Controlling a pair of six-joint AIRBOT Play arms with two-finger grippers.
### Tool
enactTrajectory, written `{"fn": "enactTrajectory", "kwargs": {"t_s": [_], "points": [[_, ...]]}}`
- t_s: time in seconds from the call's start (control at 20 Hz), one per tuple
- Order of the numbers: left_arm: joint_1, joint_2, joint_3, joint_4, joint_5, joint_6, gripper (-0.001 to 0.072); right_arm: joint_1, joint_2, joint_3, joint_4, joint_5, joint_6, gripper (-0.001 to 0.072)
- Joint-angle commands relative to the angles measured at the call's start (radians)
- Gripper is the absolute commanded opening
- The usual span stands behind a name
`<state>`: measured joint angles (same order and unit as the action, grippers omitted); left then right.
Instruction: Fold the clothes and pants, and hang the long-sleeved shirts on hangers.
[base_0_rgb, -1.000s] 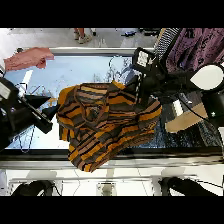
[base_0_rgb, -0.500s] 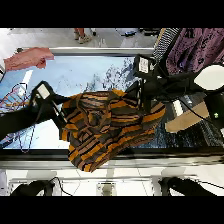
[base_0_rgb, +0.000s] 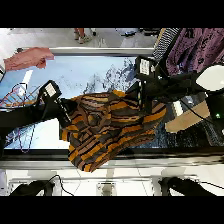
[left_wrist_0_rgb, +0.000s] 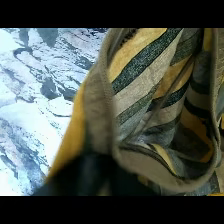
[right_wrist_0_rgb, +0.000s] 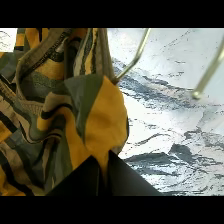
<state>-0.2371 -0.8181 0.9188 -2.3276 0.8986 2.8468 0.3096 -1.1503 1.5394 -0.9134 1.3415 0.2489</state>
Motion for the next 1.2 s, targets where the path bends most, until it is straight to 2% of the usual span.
{"fn": "enactTrajectory", "kwargs": {"t_s": [0.0, 0.15, 0.35, 0.55, 0.7, 0.9, 0.95, 1.0, 1.05, 1.1, 1.15], "points": [[0.0, 0.032, 0.002, -0.015, 0.0, 0.003, 0.0555, 0.0, 0.0, 0.0, -0.027, 0.001, -0.001, 0.0021], [0.0, 0.152, 0.002, -0.004, -0.006, 0.004, 0.0555, 0.0, 0.0, 0.0, -0.066, 0.001, 0.0, 0.0021], [0.003, 0.232, 0.0, 0.116, -0.023, 0.003, 0.0552, 0.001, 0.0, 0.0, -0.029, 0.01, -0.001, 0.0022], [0.009, 0.112, 0.0, 0.068, 0.07, 0.004, 0.0552, 0.001, 0.0, 0.0, -0.013, 0.021, -0.005, 0.0022], [0.016, 0.022, 0.001, 0.063, 0.071, 0.049, 0.0552, 0.001, 0.001, 0.0, -0.007, 0.072, -0.006, 0.0022], [0.016, -0.044, 0.001, 0.063, 0.053, 0.068, 0.0526, 0.001, 0.001, 0.0, 0.044, 0.102, -0.021, 0.0022], [0.016, -0.051, 0.001, 0.063, 0.039, 0.067, 0.0502, 0.001, 0.001, 0.0, 0.048, 0.103, -0.028, 0.0022], [0.016, -0.054, 0.001, 0.053, 0.027, 0.067, 0.0351, 0.001, 0.001, 0.0, 0.047, 0.102, -0.028, 0.0022], [0.016, -0.053, 0.001, 0.033, 0.025, 0.067, 0.009, 0.001, 0.001, 0.0, 0.045, 0.1, -0.028, 0.0021], [0.016, -0.053, 0.001, 0.009, 0.026, 0.063, 0.0023, 0.001, 0.001, 0.0, 0.045, 0.095, -0.028, 0.0021], [0.013, -0.053, 0.001, -0.014, 0.03, 0.063, 0.0023, 0.001, 0.001, 0.0, 0.044, 0.078, -0.027, 0.002]]}}
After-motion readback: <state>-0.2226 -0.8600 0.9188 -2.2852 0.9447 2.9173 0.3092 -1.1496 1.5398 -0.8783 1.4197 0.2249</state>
